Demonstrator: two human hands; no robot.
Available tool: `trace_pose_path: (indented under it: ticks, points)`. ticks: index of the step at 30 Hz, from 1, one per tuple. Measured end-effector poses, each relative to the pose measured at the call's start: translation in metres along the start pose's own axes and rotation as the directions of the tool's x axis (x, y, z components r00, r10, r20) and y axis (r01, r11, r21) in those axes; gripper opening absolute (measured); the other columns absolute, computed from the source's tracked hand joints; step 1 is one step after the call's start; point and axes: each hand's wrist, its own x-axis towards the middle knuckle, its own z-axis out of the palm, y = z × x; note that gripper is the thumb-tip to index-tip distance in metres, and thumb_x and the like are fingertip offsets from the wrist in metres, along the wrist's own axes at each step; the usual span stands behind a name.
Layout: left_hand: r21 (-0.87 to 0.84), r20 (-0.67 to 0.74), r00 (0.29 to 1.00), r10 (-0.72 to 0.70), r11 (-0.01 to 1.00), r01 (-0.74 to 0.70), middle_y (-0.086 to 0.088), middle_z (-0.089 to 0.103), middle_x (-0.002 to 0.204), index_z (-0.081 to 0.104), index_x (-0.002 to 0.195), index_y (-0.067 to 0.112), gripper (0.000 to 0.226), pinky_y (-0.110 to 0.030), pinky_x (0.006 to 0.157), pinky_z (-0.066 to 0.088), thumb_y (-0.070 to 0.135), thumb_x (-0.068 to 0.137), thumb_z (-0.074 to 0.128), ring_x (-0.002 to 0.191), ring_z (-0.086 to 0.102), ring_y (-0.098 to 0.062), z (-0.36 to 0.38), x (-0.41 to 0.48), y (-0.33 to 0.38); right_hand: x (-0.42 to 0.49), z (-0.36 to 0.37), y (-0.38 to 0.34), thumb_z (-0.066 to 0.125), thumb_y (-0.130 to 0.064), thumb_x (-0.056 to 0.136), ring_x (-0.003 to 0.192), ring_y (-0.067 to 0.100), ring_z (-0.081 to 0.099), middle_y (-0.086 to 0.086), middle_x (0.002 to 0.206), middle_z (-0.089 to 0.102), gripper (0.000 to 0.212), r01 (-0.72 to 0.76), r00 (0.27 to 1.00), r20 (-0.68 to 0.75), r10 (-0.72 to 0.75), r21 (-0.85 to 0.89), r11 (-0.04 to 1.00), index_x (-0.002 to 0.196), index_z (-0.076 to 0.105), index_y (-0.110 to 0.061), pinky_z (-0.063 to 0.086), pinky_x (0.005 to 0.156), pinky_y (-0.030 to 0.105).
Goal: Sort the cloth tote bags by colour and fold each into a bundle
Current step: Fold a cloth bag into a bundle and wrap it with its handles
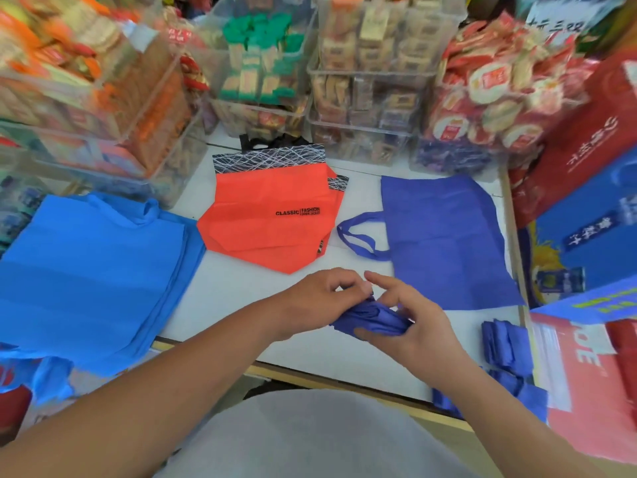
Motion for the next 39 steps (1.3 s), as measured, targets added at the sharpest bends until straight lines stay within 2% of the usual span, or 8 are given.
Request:
trace_pose_path:
  ticks: [4,7,11,15,26,30,35,39]
  points:
    - [0.103,-0.102,0.99,0.098,0.991,-0.087,0.01,0.059,0.101,0.071,0.093,0.029,0.025,-0.02,0.078,0.043,0.041,0.103,0.051,0.086,0.058,-0.003,0.011,-0.011,0.009,0.0,-0.002,-0.007,0.085,-0.004,0.077,0.072,0.009,0.065,-0.009,0.093,0.071,0.045,-0.109,0.993,0.06,0.104,0.089,0.99,0.077,0.051,-0.034,0.052,0.063,0.021]
    - [-0.113,-0.223,0.97,0.097,0.986,-0.125,0.008,0.071,0.1,0.072,0.105,0.023,0.011,-0.016,0.072,0.049,0.028,0.097,0.067,0.084,0.062,-0.002,0.005,-0.018,0.006,0.0,-0.01,-0.008,0.082,-0.008,0.079,0.06,0.012,0.05,-0.001,0.071,0.059,0.036,-0.219,0.976,0.037,0.216,0.121,0.968,0.076,0.05,-0.025,0.043,0.054,0.018]
    - [-0.133,-0.095,0.995,0.026,0.99,-0.038,0.002,0.075,0.107,0.071,0.11,0.021,0.025,-0.035,0.091,0.058,0.019,0.086,0.079,0.099,0.071,-0.017,0.002,-0.024,-0.016,0.002,-0.019,-0.008,0.087,-0.013,0.078,0.065,0.017,0.053,0.019,0.081,0.057,0.039,-0.303,0.952,0.106,0.286,0.241,0.922,0.086,0.05,-0.005,0.047,0.055,0.024]
    - [-0.248,-0.179,0.983,-0.036,0.969,-0.009,-0.011,0.076,0.099,0.07,0.099,0.011,0.024,-0.05,0.093,0.057,0.017,0.081,0.084,0.089,0.071,-0.023,0.014,-0.022,-0.031,0.003,-0.018,-0.009,0.087,-0.026,0.08,0.065,0.017,0.049,0.012,0.075,0.052,0.044,-0.32,0.946,0.131,0.296,0.247,0.915,0.084,0.047,-0.007,0.043,0.056,0.026]
    - [-0.213,-0.501,0.859,-0.102,0.977,-0.008,-0.008,0.07,0.077,0.065,0.084,0.013,0.031,-0.045,0.065,0.06,0.031,0.074,0.088,0.068,0.066,-0.025,0.045,-0.018,-0.043,0.001,0.0,-0.004,0.082,-0.019,0.084,0.07,0.021,0.054,0.003,0.077,0.055,0.032,-0.417,0.897,0.016,0.442,0.363,0.833,0.081,0.05,-0.015,0.048,0.057,0.028]
    - [-0.149,-0.529,0.834,-0.159,0.984,0.094,-0.002,0.059,0.066,0.057,0.074,0.015,0.039,-0.03,0.056,0.052,0.042,0.074,0.085,0.057,0.055,-0.014,0.054,-0.018,-0.042,0.004,0.001,-0.009,0.084,-0.032,0.081,0.076,0.03,0.06,0.007,0.086,0.062,0.029,-0.4,0.906,-0.014,0.424,0.303,0.865,0.086,0.057,-0.022,0.054,0.064,0.044]
    - [-0.27,-0.405,0.896,-0.181,0.96,0.072,-0.004,0.071,0.081,0.068,0.086,0.011,0.012,-0.025,0.068,0.054,0.012,0.081,0.079,0.069,0.063,-0.009,0.042,-0.018,-0.027,0.001,-0.002,-0.009,0.082,-0.025,0.084,0.061,0.014,0.042,0.013,0.075,0.047,0.039,-0.313,0.948,-0.028,0.318,0.105,0.944,0.079,0.048,-0.008,0.038,0.053,0.019]
    - [-0.169,-0.406,0.914,-0.013,0.984,-0.061,-0.006,0.069,0.089,0.064,0.095,0.011,0.008,-0.018,0.065,0.052,0.009,0.089,0.068,0.069,0.057,-0.001,0.048,-0.024,-0.008,0.005,-0.003,-0.009,0.081,-0.029,0.084,0.059,0.011,0.041,0.013,0.076,0.048,0.04,-0.306,0.95,-0.036,0.31,0.074,0.949,0.082,0.047,-0.007,0.037,0.05,0.018]
